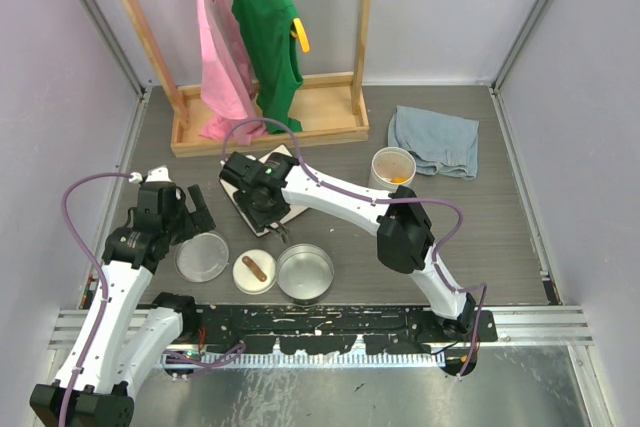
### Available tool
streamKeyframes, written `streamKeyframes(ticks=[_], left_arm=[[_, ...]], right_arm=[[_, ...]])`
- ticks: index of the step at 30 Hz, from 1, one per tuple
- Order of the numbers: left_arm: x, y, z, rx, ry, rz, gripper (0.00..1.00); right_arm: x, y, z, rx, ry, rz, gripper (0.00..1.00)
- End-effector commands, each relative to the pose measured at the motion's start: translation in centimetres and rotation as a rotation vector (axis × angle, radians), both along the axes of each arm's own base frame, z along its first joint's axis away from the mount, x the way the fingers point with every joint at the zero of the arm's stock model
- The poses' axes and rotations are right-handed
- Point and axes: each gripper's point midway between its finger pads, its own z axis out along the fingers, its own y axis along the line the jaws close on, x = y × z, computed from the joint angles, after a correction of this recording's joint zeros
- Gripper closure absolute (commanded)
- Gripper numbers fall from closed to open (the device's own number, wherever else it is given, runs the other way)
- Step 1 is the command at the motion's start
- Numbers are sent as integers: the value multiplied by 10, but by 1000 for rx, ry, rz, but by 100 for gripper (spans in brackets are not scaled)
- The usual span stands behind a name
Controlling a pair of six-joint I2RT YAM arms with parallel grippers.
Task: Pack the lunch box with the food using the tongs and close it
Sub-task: Pick up the fake food from the plate.
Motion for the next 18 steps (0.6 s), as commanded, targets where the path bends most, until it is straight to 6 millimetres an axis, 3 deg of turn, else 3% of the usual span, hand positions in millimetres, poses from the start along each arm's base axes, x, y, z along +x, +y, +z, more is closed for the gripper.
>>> streamKeyframes(ticks=[1, 14, 18], left_arm=[[10, 2, 13, 0, -61, 21, 0], [10, 2, 12, -1, -60, 22, 0], [10, 3, 12, 0, -60, 23, 0]], right_arm=[[3, 6, 20, 50, -37, 0, 52], [4, 5, 33, 73, -55, -8, 60], [5, 3, 45, 99, -78, -18, 62]])
